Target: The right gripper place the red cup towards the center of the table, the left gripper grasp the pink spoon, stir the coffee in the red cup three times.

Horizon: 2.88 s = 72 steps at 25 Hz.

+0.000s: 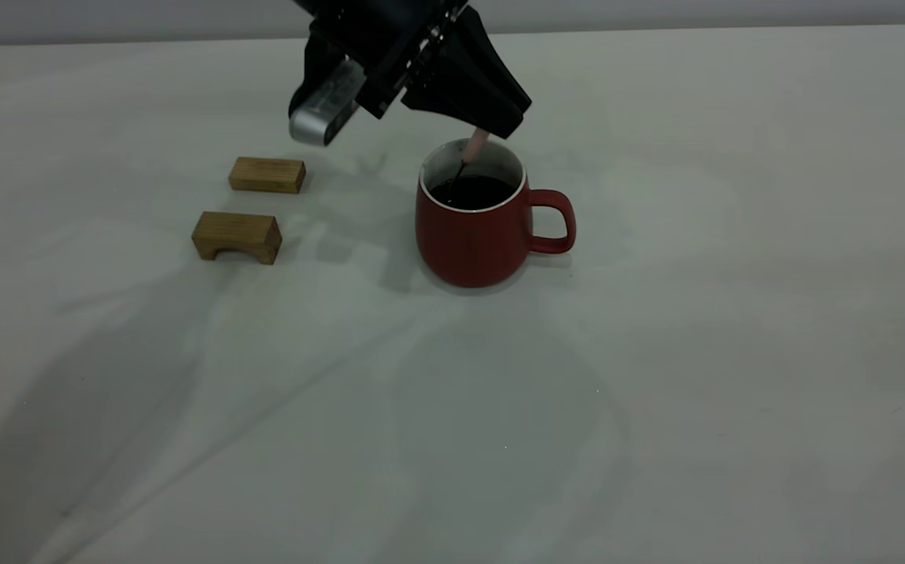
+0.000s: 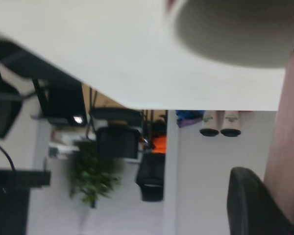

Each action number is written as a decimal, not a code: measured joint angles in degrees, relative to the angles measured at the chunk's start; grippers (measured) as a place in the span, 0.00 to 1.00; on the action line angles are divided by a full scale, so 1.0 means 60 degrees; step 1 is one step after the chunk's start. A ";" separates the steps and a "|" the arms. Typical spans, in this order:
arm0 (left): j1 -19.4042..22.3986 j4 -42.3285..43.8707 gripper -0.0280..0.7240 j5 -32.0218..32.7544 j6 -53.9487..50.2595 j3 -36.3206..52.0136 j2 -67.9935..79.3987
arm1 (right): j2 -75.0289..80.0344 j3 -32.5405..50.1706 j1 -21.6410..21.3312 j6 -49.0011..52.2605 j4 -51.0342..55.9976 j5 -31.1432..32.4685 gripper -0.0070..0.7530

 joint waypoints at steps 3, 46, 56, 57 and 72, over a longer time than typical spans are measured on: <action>0.0000 -0.0196 0.25 0.0000 0.0436 -0.0102 0.0000 | 0.0000 0.0000 0.0000 0.0000 0.0000 0.0000 0.78; -0.0645 0.1503 0.25 0.0000 -0.0778 -0.0680 0.0079 | 0.0000 0.0000 0.0000 0.0000 0.0000 0.0000 0.78; -0.0645 0.1812 0.41 0.0000 -0.0834 -0.0687 0.0078 | 0.0000 0.0000 0.0000 0.0000 0.0000 0.0000 0.78; -0.0645 0.1883 0.45 0.0000 -0.0834 -0.0687 0.0077 | 0.0000 0.0000 0.0000 0.0000 0.0000 0.0000 0.78; -0.0645 0.4030 0.55 0.0000 -0.1091 -0.3319 -0.0871 | 0.0000 0.0000 0.0000 0.0000 0.0000 0.0000 0.78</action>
